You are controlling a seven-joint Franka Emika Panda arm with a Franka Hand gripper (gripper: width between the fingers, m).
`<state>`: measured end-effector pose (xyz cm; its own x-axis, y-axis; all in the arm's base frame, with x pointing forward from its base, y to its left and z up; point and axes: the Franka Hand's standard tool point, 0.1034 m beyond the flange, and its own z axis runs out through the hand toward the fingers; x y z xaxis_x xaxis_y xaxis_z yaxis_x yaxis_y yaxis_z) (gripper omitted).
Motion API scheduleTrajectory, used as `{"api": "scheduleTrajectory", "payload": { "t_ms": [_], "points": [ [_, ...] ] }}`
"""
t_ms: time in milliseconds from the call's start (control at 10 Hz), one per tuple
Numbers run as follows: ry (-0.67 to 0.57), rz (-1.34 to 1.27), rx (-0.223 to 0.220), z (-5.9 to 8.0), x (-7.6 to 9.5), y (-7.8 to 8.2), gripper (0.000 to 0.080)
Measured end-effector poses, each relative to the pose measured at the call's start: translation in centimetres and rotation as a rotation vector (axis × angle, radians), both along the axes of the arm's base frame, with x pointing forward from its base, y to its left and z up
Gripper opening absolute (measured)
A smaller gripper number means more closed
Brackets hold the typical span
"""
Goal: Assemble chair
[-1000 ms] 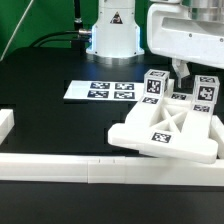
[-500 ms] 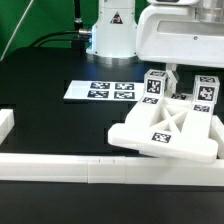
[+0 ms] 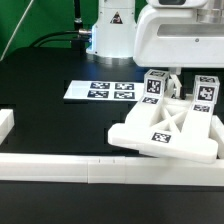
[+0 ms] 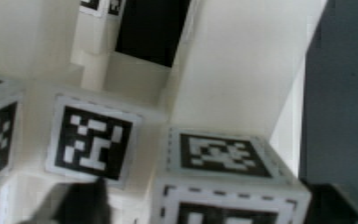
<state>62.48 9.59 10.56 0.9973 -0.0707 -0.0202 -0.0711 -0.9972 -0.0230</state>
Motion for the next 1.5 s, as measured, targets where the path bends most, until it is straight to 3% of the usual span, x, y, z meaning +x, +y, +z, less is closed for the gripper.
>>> {"api": "scheduleTrajectory", "payload": {
  "t_ms": [100, 200, 500, 1500],
  "points": [
    [0.000, 0.000, 0.000, 0.00, 0.01, 0.00, 0.0390],
    [-0.001, -0.001, 0.000, 0.01, 0.02, -0.01, 0.0279],
    [-0.001, -0.077, 0.001, 0.01, 0.05, -0.03, 0.0279],
    [-0.038, -0.797, -0.006, 0.01, 0.72, -0.90, 0.0277]
  ]
}}
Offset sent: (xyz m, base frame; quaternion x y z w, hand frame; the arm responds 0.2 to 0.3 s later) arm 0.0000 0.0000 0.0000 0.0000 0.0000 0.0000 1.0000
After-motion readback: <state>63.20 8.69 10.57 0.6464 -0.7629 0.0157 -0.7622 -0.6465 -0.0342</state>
